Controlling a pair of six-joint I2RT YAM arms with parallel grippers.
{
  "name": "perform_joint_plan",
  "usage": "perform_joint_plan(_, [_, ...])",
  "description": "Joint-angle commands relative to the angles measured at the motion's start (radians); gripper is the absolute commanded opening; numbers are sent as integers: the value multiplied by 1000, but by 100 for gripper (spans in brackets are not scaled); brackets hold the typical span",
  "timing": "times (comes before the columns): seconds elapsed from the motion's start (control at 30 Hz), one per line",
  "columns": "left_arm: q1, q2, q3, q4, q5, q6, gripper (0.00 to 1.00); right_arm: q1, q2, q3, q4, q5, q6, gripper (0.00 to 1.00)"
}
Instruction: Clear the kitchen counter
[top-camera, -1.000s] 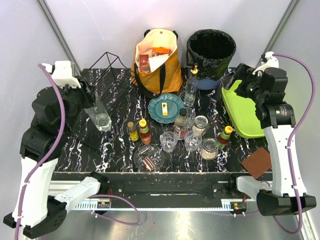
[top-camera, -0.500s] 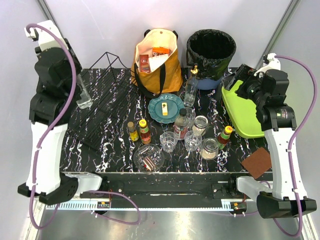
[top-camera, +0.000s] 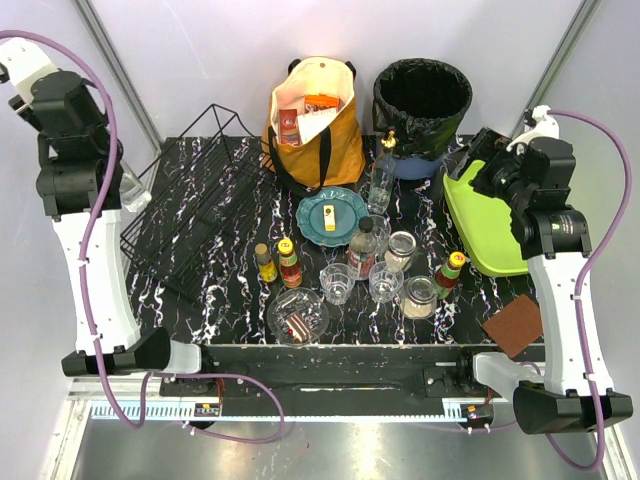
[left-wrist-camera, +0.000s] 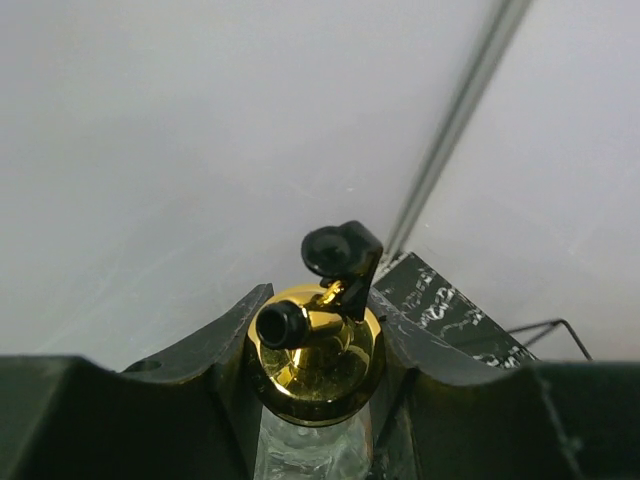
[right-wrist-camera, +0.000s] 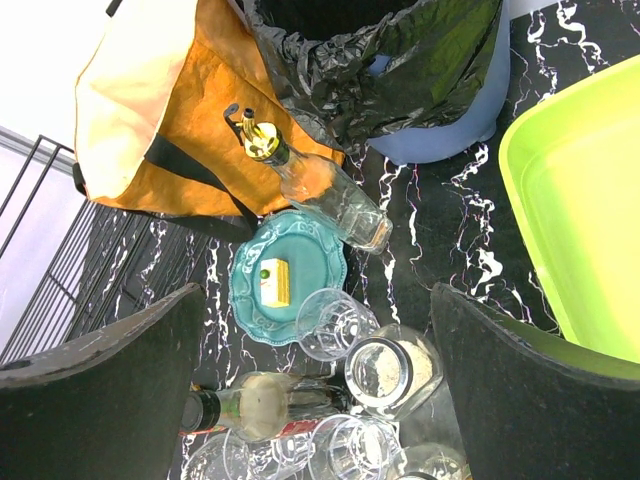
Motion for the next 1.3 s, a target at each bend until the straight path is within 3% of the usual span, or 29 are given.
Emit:
perform_joint_plan(0.0, [108,-46,-40,151,83,-58,0,2,17,28,36,24,-2,98])
perform_joint_plan(0.23, [183,-76,-155,220,146,-67,0,2,10,35,35,34,-10,98])
perform_joint_plan(1.0, [191,-208,-605,405,10,-156,3,-1,24,54,-7,42,-30,98])
perform_joint_plan(1.17, [191,-208,-646,435,17,-134,36,2,17,59,-8,40,-24,98])
perform_joint_plan(1.27, [189,-219,-663,435,22,-122,67,0,7,55,-7,48,-22,98])
